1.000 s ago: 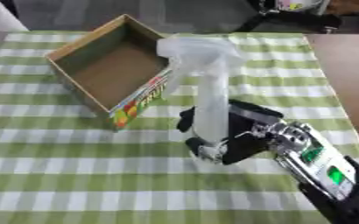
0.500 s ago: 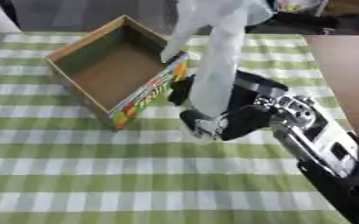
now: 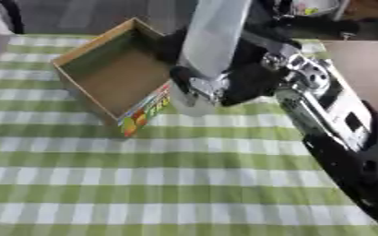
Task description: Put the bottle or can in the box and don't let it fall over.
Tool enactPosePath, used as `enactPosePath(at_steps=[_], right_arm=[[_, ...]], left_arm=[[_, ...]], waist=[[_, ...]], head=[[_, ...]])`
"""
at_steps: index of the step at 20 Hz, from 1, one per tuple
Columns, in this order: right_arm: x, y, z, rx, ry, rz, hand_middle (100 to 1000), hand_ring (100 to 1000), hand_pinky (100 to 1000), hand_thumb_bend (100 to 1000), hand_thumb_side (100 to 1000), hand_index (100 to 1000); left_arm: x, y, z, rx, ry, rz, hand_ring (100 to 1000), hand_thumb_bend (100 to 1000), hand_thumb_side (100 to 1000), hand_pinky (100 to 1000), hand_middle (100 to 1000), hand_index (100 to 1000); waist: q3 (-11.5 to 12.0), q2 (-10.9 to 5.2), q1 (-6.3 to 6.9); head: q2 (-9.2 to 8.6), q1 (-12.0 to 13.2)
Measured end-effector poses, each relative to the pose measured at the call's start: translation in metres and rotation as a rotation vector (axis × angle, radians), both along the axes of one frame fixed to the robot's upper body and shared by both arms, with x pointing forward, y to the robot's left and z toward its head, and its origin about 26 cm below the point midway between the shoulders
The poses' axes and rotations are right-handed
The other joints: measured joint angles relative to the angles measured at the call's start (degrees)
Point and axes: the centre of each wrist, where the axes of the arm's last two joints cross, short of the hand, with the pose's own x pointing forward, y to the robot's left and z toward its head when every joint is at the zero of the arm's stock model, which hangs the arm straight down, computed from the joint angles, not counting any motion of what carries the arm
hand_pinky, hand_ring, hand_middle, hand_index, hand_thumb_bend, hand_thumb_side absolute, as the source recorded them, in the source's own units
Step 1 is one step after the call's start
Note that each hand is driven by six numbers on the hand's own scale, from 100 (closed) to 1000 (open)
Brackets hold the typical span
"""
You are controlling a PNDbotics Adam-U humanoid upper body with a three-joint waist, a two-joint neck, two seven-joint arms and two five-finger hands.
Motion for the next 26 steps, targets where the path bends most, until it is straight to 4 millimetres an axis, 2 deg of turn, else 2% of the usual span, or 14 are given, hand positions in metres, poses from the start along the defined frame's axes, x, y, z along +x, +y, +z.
enactPosePath(at_steps=[5, 9, 17, 24, 26], right_arm=[[0.020, 0.010, 0.021, 0.039, -0.025, -0.012, 699, 1000, 1000, 100, 100, 197], [0.045, 0.017, 0.026, 0.064, -0.002, -0.054, 709, 1000, 997, 100, 100, 198], [0.096, 0.040, 0.020, 0.042, 0.046, -0.170, 727, 1000, 987, 100, 100, 200], [0.120, 0.062, 0.005, 0.037, 0.074, -0.230, 762, 1000, 981, 100, 100, 223], [0.125, 0.067, -0.001, 0.037, 0.081, -0.244, 806, 1000, 979, 100, 100, 270]], left_arm=[[0.002, -0.003, 0.004, 0.003, -0.010, -0.014, 843, 116, 850, 944, 947, 857], [0.003, -0.005, 0.006, 0.005, -0.018, -0.022, 843, 114, 849, 944, 946, 857], [0.007, -0.010, 0.013, 0.007, -0.042, -0.048, 842, 115, 850, 944, 946, 857], [0.009, -0.015, 0.019, 0.007, -0.059, -0.069, 841, 115, 849, 944, 945, 857], [0.010, -0.016, 0.021, 0.008, -0.062, -0.074, 841, 116, 849, 944, 945, 857]], waist=[[0.79, 0.62, -0.08], [1.82, 1.39, -0.10], [3.66, 2.62, -0.95], [5.05, 3.25, -1.56], [5.41, 3.41, -1.75]], head=[[-0.56, -1.11], [-1.04, -2.27], [-1.57, -4.06], [-2.04, -5.37], [-2.07, -5.68]])
